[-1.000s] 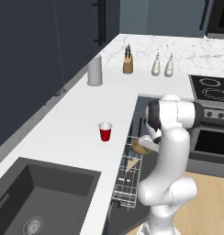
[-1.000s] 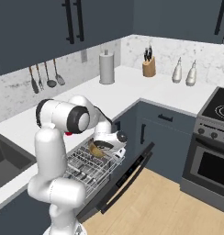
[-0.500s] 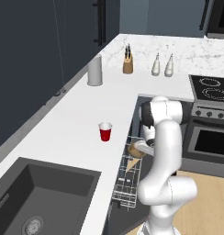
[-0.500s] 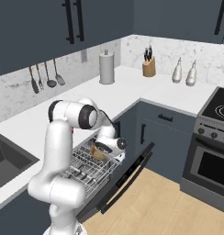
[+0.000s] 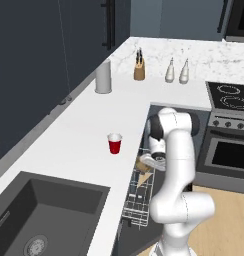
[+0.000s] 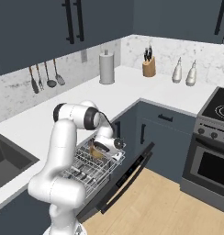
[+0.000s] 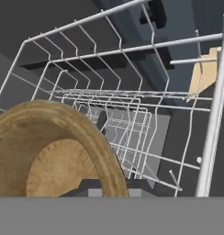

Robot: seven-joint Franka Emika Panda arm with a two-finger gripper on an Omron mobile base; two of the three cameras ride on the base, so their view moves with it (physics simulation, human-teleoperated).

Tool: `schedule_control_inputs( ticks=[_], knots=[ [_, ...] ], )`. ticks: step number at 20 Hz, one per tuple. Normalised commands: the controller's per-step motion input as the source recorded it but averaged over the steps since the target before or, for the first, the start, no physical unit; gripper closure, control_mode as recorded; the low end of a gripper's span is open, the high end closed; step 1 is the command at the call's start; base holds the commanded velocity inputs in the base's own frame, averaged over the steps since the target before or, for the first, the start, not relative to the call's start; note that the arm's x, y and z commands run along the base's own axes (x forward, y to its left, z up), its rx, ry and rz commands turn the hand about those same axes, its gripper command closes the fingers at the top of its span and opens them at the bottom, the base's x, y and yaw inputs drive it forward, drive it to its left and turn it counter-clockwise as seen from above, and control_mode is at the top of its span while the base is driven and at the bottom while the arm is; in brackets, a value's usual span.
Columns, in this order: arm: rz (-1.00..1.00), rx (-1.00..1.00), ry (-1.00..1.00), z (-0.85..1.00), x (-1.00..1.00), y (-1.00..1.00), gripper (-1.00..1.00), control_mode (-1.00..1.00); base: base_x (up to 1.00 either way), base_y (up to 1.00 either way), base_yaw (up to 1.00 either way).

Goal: Pick up the cup and bowl from the counter, place them in the dishwasher, and close the dishwasher door.

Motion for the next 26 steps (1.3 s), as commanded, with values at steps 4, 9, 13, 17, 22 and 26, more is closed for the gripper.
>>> schedule_control_inputs(
  ticks=[4, 9, 13, 17, 22, 26],
  knots=[
    [0.05, -0.04, 0.00, -0.76, 0.21, 0.00, 1.00, -1.00, 0.00, 0.00, 0.00],
    [0.09, -0.01, 0.00, -0.67, 0.16, 0.00, 1.00, -1.00, 0.00, 0.00, 0.00],
    [0.11, -0.02, 0.00, -0.69, 0.06, -0.16, 1.00, -1.00, 0.00, 0.00, 0.00],
    [0.11, -0.04, 0.00, -0.77, -0.17, -0.74, -1.00, -1.00, 0.00, 0.00, 0.00],
    [0.10, -0.02, 0.00, -0.62, -0.32, -0.68, -1.00, -1.00, 0.00, 0.00, 0.00],
    [0.05, 0.00, 0.00, -0.26, -0.69, -0.84, -1.00, -1.00, 0.00, 0.00, 0.00]
  ],
)
